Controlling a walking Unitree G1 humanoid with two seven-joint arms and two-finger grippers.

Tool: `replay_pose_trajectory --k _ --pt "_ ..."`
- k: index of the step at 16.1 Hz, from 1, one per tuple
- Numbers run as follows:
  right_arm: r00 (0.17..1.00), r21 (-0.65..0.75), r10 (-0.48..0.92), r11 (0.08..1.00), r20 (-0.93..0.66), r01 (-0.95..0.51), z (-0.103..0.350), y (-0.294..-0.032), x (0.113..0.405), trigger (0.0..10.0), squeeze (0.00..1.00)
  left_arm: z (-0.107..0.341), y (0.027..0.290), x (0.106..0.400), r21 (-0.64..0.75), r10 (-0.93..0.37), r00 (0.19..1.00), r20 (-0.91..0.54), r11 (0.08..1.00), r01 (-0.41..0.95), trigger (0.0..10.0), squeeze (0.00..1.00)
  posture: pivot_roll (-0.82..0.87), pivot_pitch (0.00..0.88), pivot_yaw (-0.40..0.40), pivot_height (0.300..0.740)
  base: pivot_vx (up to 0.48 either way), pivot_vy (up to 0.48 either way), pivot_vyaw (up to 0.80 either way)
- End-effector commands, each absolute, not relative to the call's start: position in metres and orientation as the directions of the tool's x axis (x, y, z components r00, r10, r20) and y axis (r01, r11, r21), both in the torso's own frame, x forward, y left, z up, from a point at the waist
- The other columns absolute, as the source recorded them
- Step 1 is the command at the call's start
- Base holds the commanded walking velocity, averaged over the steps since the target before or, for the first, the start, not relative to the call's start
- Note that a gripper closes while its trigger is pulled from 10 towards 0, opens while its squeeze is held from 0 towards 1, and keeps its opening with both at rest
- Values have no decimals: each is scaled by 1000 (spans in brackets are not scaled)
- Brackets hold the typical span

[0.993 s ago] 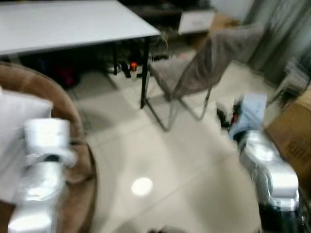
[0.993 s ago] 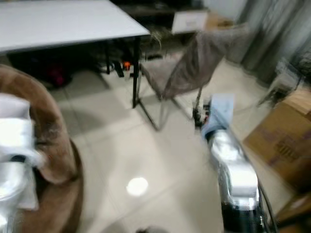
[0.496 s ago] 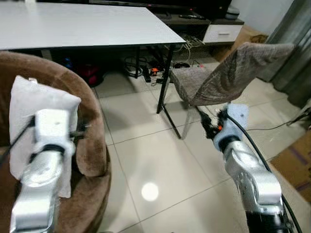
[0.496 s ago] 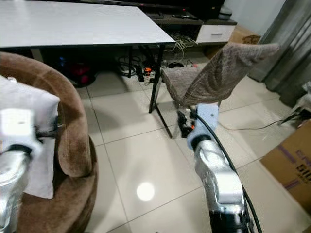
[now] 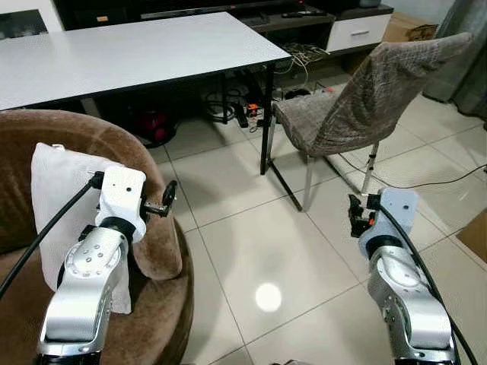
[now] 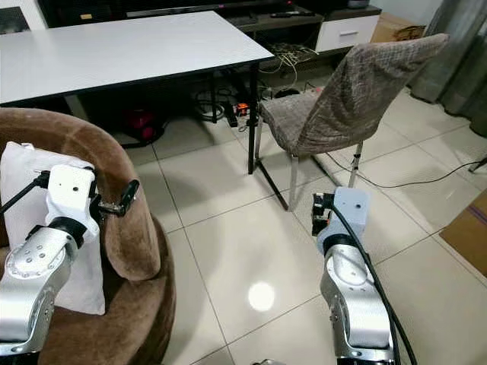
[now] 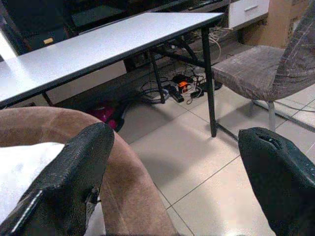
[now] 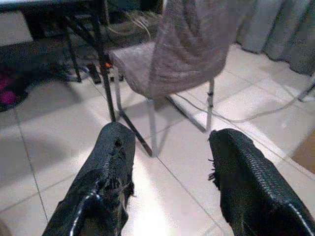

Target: Move the pillow to the sofa from floor

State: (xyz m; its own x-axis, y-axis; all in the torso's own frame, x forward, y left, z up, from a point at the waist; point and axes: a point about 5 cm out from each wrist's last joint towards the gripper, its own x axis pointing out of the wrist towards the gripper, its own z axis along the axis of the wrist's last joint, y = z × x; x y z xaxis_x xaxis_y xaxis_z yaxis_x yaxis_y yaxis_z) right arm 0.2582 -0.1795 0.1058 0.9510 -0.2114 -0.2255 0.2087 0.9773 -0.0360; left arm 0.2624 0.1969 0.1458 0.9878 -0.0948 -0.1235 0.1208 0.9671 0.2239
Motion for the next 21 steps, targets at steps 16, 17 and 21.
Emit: replay_pose_trajectory --k 16,17,21 --pt "981 164 14 986 -194 18 115 -148 274 10000 0 144 211 249 218 -2 993 -121 975 29 10000 0 85 0 -40 740 0 0 0" --pt "977 97 -35 994 -210 56 113 -152 274 10000 0 143 210 249 216 -7 992 -124 976 34 10000 0 82 0 -38 740 -240 0 0" --pt "984 114 -57 991 -167 76 116 -156 274 10000 0 143 209 249 214 -17 991 -130 976 45 10000 0 71 0 -30 740 -241 0 0"
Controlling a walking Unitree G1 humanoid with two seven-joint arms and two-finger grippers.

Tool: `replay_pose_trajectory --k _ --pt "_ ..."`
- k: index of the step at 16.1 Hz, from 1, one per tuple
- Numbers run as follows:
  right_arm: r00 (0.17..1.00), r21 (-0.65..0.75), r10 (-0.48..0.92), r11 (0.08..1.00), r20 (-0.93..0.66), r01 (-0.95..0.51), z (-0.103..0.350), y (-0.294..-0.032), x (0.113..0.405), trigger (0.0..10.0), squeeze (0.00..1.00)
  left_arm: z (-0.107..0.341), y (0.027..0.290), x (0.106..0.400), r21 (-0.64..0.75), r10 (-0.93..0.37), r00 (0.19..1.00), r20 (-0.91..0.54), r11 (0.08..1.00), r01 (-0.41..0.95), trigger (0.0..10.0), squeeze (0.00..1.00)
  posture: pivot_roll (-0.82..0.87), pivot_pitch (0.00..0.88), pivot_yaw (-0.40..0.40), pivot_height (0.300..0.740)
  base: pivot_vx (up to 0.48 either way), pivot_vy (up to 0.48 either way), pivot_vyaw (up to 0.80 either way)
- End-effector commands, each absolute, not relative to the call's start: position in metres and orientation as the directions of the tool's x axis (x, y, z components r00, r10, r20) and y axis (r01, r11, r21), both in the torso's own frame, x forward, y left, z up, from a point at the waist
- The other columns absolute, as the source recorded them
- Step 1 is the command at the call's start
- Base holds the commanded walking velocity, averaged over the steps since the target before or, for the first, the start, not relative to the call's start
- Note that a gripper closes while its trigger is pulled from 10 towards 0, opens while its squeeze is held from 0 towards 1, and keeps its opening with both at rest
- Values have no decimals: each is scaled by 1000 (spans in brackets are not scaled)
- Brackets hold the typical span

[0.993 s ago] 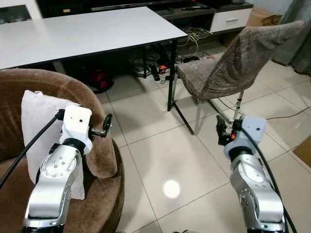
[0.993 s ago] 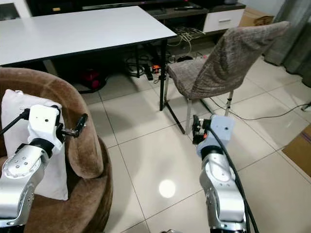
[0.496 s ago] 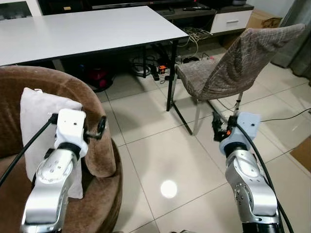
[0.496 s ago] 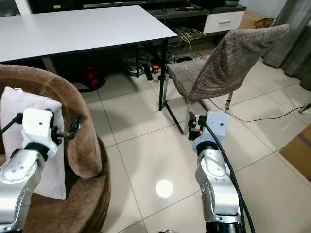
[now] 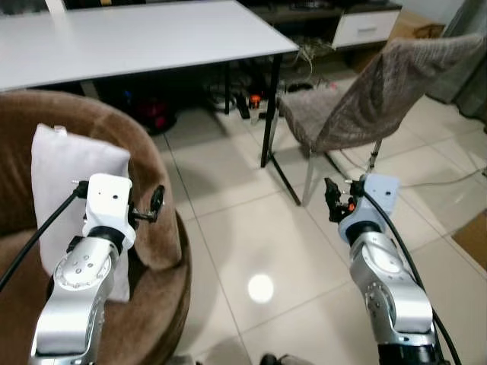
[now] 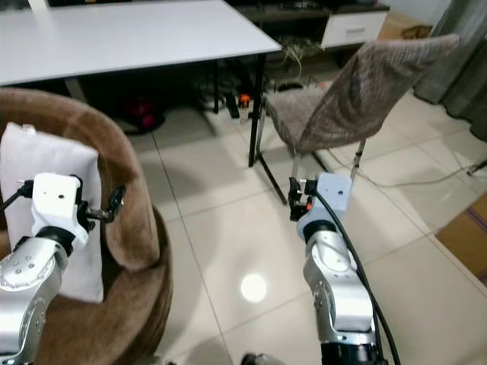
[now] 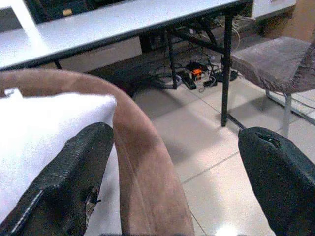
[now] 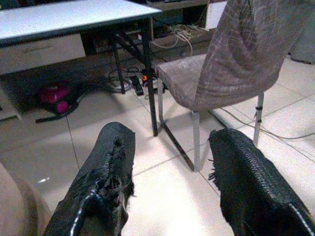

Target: Move the pillow to the sofa from floor

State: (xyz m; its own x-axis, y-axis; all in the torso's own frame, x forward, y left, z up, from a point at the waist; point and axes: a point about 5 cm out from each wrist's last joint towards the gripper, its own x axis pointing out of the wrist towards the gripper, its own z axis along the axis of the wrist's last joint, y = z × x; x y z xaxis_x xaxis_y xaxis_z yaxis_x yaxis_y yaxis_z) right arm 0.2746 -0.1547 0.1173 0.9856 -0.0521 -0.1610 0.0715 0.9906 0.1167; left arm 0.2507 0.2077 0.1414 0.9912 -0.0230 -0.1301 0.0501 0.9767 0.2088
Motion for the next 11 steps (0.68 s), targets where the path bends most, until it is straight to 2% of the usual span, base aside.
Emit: replay_pose_trajectory --k 1,2,11 --pt "981 129 -50 989 -186 75 114 -157 273 10000 0 143 208 249 215 -18 991 -132 976 46 10000 0 71 0 -30 740 -244 0 0" --pt "978 164 -42 983 -204 77 114 -157 271 10000 0 143 208 249 214 -18 991 -135 976 46 10000 0 71 0 -30 740 -251 0 0" --pt "979 110 -42 992 -201 65 114 -157 270 10000 0 142 207 251 209 -25 989 -142 976 55 10000 0 59 0 -24 740 -277 0 0"
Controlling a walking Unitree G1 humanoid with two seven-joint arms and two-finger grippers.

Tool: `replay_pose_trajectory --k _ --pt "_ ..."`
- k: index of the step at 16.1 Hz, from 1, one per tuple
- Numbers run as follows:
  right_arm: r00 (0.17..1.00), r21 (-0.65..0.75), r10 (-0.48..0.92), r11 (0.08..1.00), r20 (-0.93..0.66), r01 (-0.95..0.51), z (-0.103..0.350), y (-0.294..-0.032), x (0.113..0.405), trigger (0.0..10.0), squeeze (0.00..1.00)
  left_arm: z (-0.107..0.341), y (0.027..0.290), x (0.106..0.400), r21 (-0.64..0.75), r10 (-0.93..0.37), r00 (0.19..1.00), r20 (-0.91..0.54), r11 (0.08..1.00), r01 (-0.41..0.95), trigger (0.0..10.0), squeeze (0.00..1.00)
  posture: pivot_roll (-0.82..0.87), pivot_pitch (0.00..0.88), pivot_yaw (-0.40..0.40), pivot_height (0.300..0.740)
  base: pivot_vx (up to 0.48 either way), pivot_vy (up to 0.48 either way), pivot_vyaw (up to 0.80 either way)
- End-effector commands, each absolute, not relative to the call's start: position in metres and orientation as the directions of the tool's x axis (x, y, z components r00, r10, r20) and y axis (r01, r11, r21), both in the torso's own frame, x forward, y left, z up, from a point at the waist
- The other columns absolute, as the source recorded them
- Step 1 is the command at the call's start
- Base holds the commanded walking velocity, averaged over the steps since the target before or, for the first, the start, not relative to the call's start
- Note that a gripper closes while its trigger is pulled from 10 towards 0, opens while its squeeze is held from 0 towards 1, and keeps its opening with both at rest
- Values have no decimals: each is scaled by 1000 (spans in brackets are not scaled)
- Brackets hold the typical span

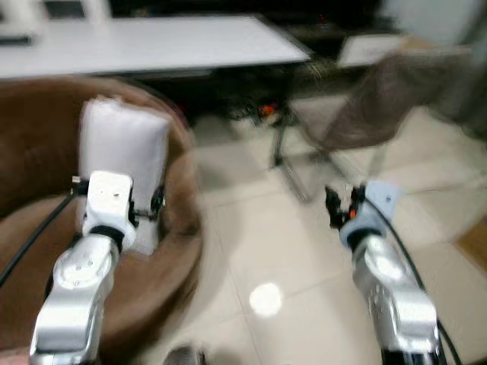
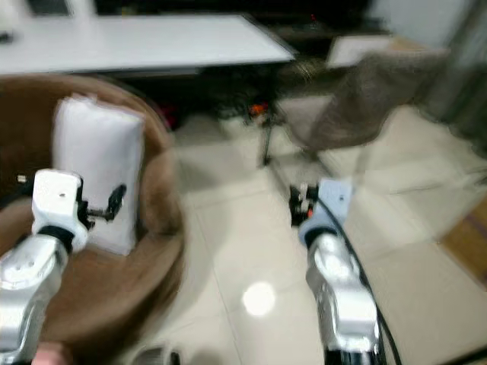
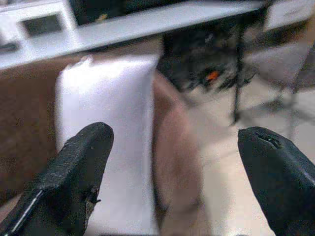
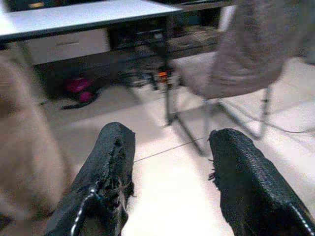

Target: Move the pillow to the sofa from floor

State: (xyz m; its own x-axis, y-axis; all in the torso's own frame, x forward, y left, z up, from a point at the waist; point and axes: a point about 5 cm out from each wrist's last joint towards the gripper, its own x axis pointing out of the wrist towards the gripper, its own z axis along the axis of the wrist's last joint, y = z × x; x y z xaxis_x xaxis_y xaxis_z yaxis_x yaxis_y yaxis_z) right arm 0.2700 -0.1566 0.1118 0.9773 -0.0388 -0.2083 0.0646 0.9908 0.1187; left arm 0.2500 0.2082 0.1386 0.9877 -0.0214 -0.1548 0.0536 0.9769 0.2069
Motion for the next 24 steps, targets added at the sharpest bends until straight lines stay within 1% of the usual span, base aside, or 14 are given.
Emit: replay_pose_trajectory --k 1,6,8,11,12,14,17,20,22,24 --pt "979 112 -41 992 -201 65 114 -157 270 10000 0 142 208 251 209 -25 989 -143 976 55 10000 0 58 0 -23 740 -277 0 0" --pt "980 60 -31 997 -196 44 114 -158 271 10000 0 142 207 252 206 -25 990 -141 977 54 10000 0 58 0 -26 740 -277 0 0" --pt "984 67 11 998 -178 1 116 -153 271 10000 0 142 206 253 206 -24 990 -136 977 52 10000 0 56 0 -26 740 -137 0 800" --pt "982 40 -30 998 -184 38 113 -158 271 10000 0 142 205 252 212 -19 991 -131 976 47 10000 0 61 0 -28 740 0 0 800" --pt "982 10 -42 999 -187 44 111 -162 271 10000 0 142 206 250 221 -19 991 -130 974 47 10000 0 68 0 -31 740 0 0 800" --pt "988 46 -12 999 -152 19 115 -158 274 10000 0 143 208 247 229 -12 992 -125 973 40 10000 0 77 0 -37 740 0 0 800" --pt "985 99 -3 995 -171 20 114 -155 275 10000 0 142 209 248 236 -2 993 -122 971 31 10000 0 86 0 -41 740 0 0 800" --pt "985 105 25 994 -168 -7 112 -149 276 10000 0 144 214 245 261 16 994 -104 965 12 10000 0 106 0 -45 740 0 0 800" --pt "986 110 19 994 -165 -1 112 -149 277 10000 0 145 215 245 268 17 995 -97 963 9 10000 0 112 0 -38 740 0 0 800" --pt "985 122 -28 991 -173 49 110 -151 276 10000 0 146 215 247 260 5 996 -90 965 19 10000 0 94 0 -20 740 0 0 694"
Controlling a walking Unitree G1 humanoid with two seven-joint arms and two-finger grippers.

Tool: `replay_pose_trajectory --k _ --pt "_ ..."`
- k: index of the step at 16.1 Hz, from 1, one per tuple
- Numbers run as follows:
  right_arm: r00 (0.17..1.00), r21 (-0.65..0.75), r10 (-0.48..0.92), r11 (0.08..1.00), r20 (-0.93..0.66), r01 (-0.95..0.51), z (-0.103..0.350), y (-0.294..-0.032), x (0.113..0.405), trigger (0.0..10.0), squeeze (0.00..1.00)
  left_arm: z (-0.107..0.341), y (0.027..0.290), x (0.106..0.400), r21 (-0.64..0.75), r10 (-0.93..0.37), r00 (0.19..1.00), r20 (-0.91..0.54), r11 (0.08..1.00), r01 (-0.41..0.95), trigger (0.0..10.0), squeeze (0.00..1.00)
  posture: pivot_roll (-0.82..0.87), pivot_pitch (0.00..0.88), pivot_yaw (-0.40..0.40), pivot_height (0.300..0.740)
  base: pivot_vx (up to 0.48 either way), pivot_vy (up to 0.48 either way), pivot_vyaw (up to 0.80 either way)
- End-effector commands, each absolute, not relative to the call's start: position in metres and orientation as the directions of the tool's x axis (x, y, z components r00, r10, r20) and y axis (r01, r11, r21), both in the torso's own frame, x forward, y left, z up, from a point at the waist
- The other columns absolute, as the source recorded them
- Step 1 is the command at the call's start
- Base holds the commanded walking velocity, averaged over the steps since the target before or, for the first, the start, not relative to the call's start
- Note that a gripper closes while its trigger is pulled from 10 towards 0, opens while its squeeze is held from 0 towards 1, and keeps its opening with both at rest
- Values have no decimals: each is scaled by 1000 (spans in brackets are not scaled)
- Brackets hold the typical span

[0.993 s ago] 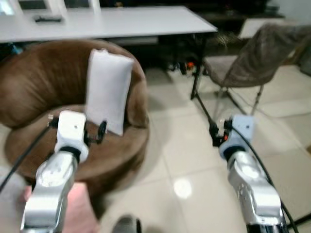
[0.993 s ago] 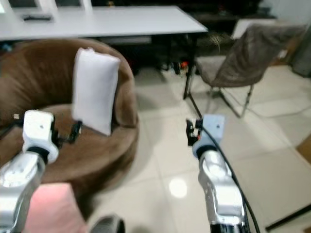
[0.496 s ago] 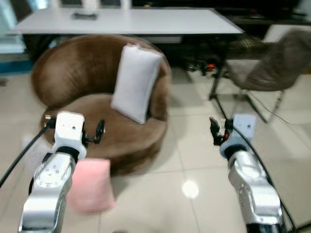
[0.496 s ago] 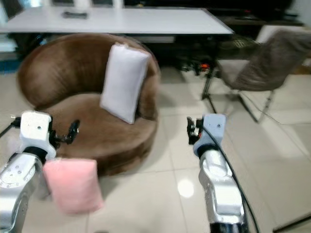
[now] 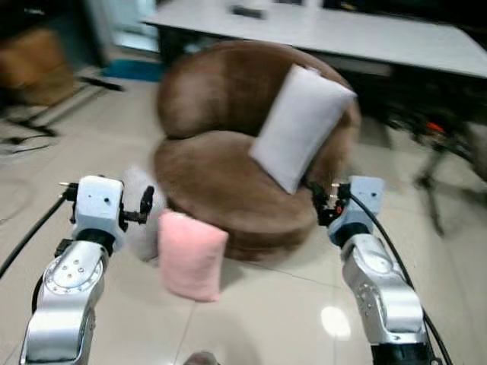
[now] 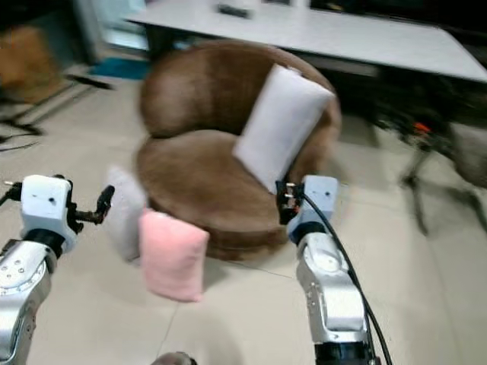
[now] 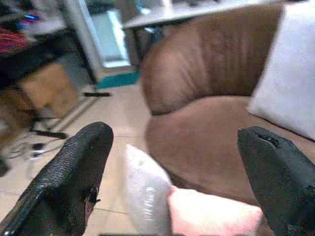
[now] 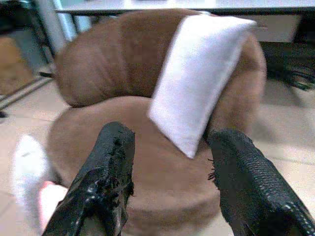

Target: Move the pillow to the sofa from floor

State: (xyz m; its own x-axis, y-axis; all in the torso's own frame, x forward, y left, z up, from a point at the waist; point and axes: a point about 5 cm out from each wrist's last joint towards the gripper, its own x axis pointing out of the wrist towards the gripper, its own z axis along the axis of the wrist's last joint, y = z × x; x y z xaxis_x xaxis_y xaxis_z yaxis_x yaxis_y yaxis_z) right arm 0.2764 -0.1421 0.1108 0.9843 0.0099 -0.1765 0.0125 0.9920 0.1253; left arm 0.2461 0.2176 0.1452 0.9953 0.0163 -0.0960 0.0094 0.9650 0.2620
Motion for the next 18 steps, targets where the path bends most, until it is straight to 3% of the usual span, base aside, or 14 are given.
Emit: replay_pose_trajectory --k 1,6,8,11,18 --pt "982 123 -49 990 -180 72 110 -153 275 10000 0 146 215 248 258 0 996 -87 966 23 10000 0 89 0 -16 740 0 0 0" --pt "988 118 -16 992 -155 35 113 -151 278 10000 0 146 214 247 249 -7 997 -80 968 27 10000 0 103 0 -37 740 0 0 0" --pt "989 73 5 997 -150 6 115 -146 281 10000 0 146 215 246 245 3 997 -77 969 16 10000 0 109 0 -45 740 244 0 0" --pt "988 90 -18 995 -155 32 115 -148 283 10000 0 146 216 245 244 6 997 -77 970 13 10000 0 108 0 -44 740 246 0 800" --pt "988 96 -39 994 -147 54 115 -151 282 10000 0 147 216 249 236 1 997 -73 972 16 10000 0 92 0 -34 740 291 0 0"
